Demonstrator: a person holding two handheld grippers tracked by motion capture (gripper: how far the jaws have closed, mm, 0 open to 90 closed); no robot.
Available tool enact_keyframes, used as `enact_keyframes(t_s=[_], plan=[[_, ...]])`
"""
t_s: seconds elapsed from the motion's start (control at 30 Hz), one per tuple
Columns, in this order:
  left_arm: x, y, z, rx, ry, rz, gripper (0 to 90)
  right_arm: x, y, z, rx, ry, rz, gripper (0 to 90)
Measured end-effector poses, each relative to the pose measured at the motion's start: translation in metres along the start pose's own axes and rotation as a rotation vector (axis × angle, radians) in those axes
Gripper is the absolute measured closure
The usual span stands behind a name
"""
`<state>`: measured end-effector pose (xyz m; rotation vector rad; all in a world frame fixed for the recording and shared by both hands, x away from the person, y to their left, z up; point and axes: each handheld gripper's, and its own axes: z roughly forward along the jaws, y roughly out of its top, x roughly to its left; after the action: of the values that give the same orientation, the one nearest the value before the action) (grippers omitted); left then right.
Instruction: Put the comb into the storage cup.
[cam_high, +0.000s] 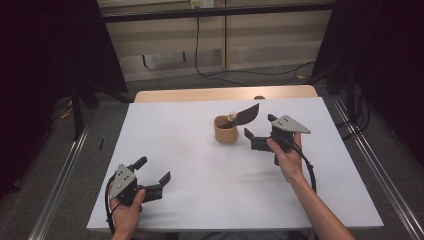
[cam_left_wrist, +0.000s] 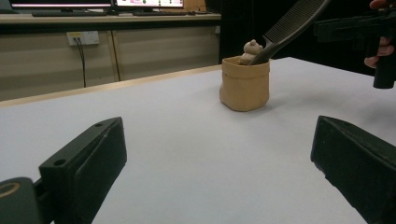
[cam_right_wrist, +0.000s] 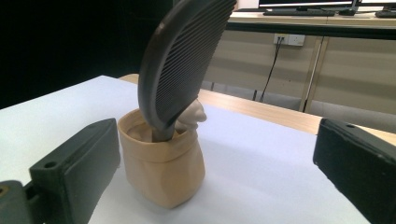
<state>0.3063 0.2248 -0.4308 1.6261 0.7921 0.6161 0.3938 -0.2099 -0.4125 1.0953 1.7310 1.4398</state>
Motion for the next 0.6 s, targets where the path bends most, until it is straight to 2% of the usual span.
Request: enact_keyframes(t_s=[0.13, 0.23, 0.3, 0.6], plan=[[0.001, 0.0, -0.001, 0.002, 0.004, -0.001, 3.6, 0.0, -0.001, -0.005, -0.001, -0.005, 0.002, 0.0], [0.0, -0.001, -0.002, 0.002, 0.006, -0.006, 3.6, 0.0, -0.002, -0.009, -0.001, -0.022, -0.029, 0.1], [0.001, -0.001, -0.003, 0.005, 0.006, 0.004, 3.6, 0.001, -0.002, -0.011, -0.01, -0.03, -0.024, 0.0], [0.001, -0.001, -0.006, -0.001, 0.014, -0.008, 3.5, 0.003, -0.009, -0.025, -0.014, -0.023, -0.017, 0.0]])
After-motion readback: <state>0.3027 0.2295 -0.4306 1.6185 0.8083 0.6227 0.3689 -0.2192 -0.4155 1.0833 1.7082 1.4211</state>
